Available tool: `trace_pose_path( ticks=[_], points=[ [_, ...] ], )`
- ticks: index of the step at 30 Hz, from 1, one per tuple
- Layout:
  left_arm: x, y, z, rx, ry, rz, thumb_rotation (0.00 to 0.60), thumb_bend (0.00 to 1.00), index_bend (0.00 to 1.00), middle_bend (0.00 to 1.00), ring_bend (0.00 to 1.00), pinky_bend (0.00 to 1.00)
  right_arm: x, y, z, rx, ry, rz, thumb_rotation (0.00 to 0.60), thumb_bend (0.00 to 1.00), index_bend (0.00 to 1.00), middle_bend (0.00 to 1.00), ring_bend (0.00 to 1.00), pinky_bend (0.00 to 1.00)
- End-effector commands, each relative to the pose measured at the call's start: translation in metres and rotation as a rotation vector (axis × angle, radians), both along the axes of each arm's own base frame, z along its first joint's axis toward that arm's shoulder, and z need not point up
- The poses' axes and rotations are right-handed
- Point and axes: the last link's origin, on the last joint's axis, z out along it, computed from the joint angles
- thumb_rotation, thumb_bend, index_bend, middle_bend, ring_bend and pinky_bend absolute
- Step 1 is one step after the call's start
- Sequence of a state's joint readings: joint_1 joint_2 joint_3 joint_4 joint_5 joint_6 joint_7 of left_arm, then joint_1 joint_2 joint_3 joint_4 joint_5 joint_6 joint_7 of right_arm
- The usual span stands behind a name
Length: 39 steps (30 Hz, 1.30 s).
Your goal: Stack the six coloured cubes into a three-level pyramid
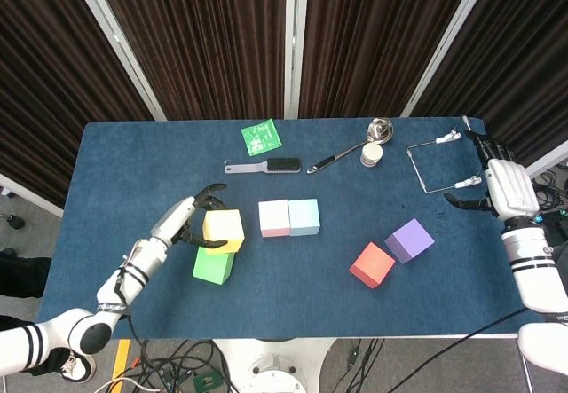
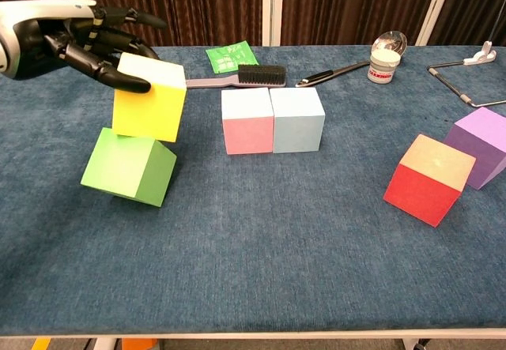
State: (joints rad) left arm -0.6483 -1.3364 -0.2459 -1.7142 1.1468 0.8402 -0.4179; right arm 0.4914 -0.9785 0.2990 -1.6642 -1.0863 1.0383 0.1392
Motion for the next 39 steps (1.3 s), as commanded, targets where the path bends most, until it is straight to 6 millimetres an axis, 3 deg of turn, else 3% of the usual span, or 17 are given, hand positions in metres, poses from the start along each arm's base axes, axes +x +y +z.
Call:
trace_pose_path(
  ticks=[1,9,16,22,27,31,35,39],
  points=[
    [-0.001,-0.004,0.001,-0.010,-0.009,0.007,0.600,0.17,0.11,0.54,0.21,0.30,-0.001,0.000,-0.001,0.002,0.003,-0.003,0.600,0.07,0.00,0.07,0.00,0.00],
    [0.009,-0.021,0.020,-0.019,-0.028,-0.030,0.600,0.17,0.11,0.54,0.22,0.33,0.005,-0.002,-0.005,0.011,0.002,0.007,0.600,0.07,0.00,0.07,0.00,0.00],
    [-0.009,-0.034,0.027,-0.037,-0.037,0.065,0.600,0.17,0.11,0.54,0.24,0.37,0.008,-0.002,-0.011,0.023,0.007,0.016,0.600,0.07,0.00,0.07,0.00,0.00],
    [-0.012,-0.029,0.041,0.050,-0.071,0.077,0.600,0.17,0.11,0.55,0.24,0.36,0.008,-0.001,-0.009,0.015,0.006,0.015,0.600,0.07,0.00,0.07,0.00,0.00],
    [-0.009,-0.010,0.049,0.163,-0.090,0.072,0.600,0.17,0.11,0.55,0.24,0.35,0.008,0.001,-0.008,0.013,0.009,0.015,0.600,0.07,0.00,0.07,0.00,0.00],
    [-0.010,0.011,0.038,0.204,-0.110,0.110,0.600,0.17,0.11,0.55,0.24,0.35,0.007,0.001,-0.008,0.014,0.012,0.012,0.600,0.07,0.00,0.07,0.00,0.00],
    [-0.011,0.029,0.015,0.199,-0.103,0.143,0.600,0.17,0.11,0.55,0.24,0.34,0.005,0.002,-0.004,0.005,0.012,0.002,0.600,0.07,0.00,0.07,0.00,0.00],
    [-0.010,0.034,-0.010,0.207,-0.150,0.179,0.600,0.17,0.11,0.55,0.24,0.32,0.000,0.002,-0.002,0.001,0.004,-0.011,0.600,0.07,0.00,0.07,0.00,0.00]
  ],
)
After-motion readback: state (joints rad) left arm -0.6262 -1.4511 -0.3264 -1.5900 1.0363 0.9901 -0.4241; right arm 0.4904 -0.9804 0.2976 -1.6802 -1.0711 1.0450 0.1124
